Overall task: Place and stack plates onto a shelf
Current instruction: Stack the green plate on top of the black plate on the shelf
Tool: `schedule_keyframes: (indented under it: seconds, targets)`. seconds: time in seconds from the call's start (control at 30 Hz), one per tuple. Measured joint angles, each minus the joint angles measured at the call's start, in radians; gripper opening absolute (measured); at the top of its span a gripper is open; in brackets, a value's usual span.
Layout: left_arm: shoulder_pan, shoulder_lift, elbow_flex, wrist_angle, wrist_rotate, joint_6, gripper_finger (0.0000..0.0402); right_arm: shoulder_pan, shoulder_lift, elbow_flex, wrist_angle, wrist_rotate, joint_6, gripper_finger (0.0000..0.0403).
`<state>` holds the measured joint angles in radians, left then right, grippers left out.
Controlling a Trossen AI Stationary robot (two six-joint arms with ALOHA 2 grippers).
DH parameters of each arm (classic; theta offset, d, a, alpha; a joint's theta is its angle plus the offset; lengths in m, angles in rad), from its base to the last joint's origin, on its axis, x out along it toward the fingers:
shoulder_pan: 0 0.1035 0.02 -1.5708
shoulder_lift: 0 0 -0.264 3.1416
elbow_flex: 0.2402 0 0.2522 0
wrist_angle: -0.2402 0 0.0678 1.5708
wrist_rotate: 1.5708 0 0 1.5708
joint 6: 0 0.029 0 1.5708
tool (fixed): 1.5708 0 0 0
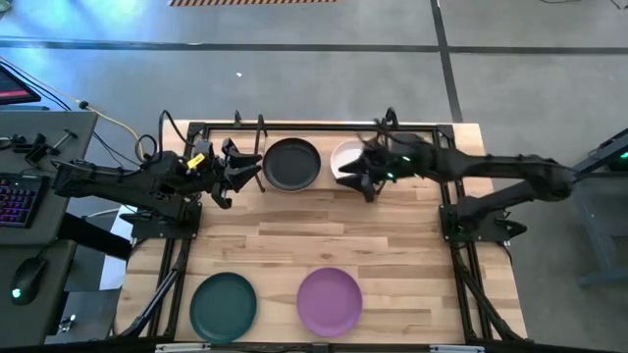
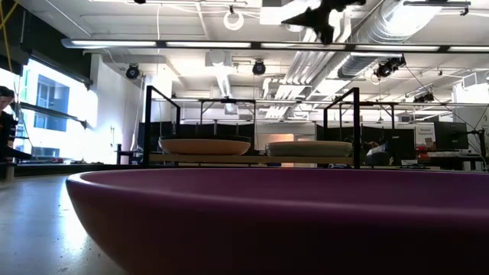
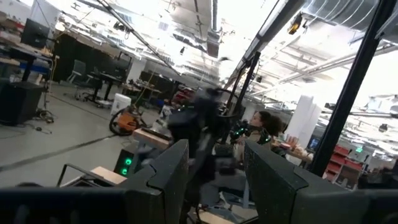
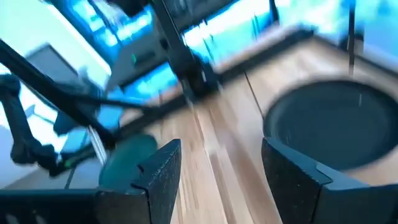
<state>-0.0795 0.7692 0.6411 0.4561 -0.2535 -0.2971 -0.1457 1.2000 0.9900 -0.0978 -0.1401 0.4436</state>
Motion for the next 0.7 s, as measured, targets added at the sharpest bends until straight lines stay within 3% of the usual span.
schedule_keyframes:
  seconds: [0.23, 0.63, 0.7]
  targets:
    - [0.000, 0.000, 0.000, -0.031, 0.000, -0.006, 0.0145, 0.140, -0.135, -0.042, 0.005, 0.245, -0.174, 0.0204]
    - [0.000, 0.003, 0.000, -0.076, -0.008, -0.038, 0.0145, 0.147, -0.159, -0.042, 0.005, 0.259, -0.183, 0.0204]
    - [-0.006, 0.027, 0.032, -0.191, 0.015, -0.075, 0.0145, 0.147, -0.159, -0.042, 0.004, 0.259, -0.183, 0.0204]
